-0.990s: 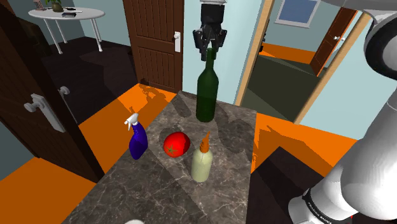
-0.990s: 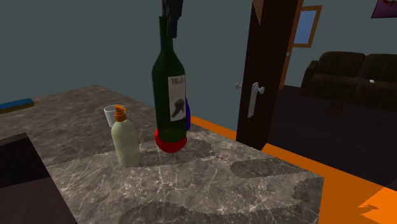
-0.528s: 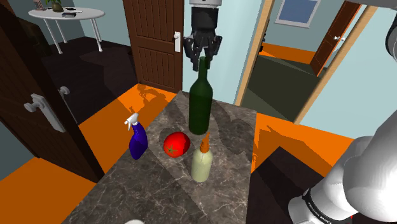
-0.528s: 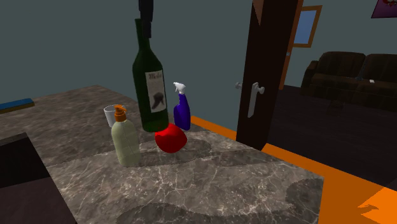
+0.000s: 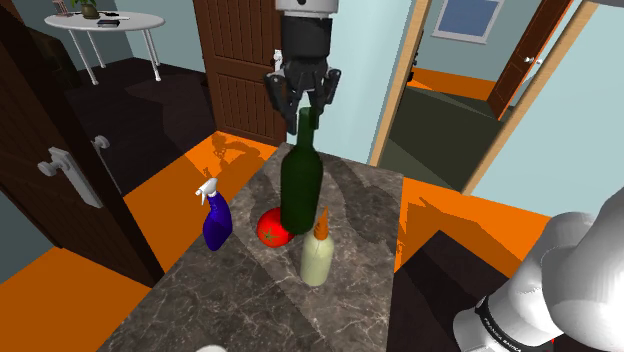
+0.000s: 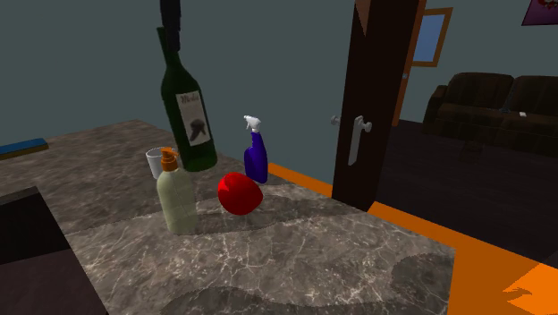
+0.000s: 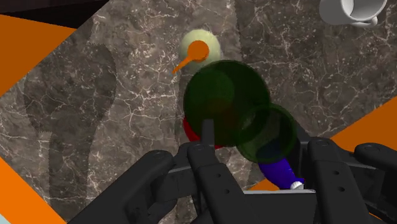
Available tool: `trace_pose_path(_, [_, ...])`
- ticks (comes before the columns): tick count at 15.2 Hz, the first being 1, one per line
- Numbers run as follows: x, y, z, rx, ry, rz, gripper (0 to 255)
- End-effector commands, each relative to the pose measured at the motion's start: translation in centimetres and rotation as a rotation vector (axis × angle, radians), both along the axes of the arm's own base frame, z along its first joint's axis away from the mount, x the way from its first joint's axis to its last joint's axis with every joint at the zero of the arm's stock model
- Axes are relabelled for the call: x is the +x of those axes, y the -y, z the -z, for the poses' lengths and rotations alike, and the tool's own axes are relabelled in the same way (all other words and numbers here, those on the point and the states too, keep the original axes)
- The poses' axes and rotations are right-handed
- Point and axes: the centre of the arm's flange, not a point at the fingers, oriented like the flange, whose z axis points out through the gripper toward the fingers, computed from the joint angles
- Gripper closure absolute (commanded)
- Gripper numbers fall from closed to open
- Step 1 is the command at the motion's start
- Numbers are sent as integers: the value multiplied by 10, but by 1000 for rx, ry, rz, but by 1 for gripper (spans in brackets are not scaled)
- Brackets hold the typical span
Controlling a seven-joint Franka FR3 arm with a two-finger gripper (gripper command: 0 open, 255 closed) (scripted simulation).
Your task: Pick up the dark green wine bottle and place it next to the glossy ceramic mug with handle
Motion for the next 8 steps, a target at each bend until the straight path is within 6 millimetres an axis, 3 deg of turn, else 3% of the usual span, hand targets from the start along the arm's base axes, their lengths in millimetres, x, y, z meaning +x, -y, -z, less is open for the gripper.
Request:
trace_pose_path(1, [-17,-23,0,0,-1,1,255])
trace_pose_path(8, [-68,-100,0,0,-1,1,255])
